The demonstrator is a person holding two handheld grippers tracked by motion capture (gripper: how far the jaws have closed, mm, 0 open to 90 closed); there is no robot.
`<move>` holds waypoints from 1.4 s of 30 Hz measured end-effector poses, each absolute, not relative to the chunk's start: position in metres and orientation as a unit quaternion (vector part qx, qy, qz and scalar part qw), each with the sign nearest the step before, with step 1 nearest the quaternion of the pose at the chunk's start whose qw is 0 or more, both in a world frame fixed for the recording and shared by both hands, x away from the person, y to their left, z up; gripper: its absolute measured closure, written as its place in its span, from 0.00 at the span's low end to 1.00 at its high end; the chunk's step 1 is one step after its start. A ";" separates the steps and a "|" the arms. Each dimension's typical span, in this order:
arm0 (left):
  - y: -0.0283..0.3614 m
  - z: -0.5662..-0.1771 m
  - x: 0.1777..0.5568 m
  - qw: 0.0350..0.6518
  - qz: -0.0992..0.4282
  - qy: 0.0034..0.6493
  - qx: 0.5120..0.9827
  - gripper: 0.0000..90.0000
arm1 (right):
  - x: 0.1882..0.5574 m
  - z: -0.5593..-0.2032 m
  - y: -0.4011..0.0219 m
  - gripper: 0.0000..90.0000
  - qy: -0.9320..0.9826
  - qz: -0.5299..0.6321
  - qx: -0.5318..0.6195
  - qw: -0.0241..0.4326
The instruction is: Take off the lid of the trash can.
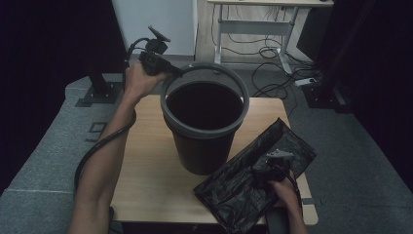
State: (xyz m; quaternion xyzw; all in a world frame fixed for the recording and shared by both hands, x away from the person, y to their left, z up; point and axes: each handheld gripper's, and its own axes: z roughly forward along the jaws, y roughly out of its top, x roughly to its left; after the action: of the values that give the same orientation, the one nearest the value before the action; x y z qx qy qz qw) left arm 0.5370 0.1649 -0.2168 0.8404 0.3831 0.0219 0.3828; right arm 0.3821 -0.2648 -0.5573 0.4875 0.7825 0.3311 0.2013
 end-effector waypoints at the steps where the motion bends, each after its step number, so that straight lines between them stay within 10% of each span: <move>1: 0.167 -0.216 0.537 0.392 0.014 0.385 0.836 0.88 | 0.382 -0.557 -0.265 0.00 0.783 0.331 0.487 0.201; 42: 0.242 -0.239 0.529 0.355 0.068 0.453 0.815 0.87 | 0.382 -0.557 -0.265 0.00 0.782 0.331 0.488 0.201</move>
State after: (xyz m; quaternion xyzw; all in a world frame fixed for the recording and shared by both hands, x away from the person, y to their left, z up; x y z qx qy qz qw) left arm 0.5295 0.2420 -0.2387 0.8149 0.4532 0.0678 0.3550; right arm 0.3821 -0.2648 -0.5573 0.4875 0.7824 0.3313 0.2013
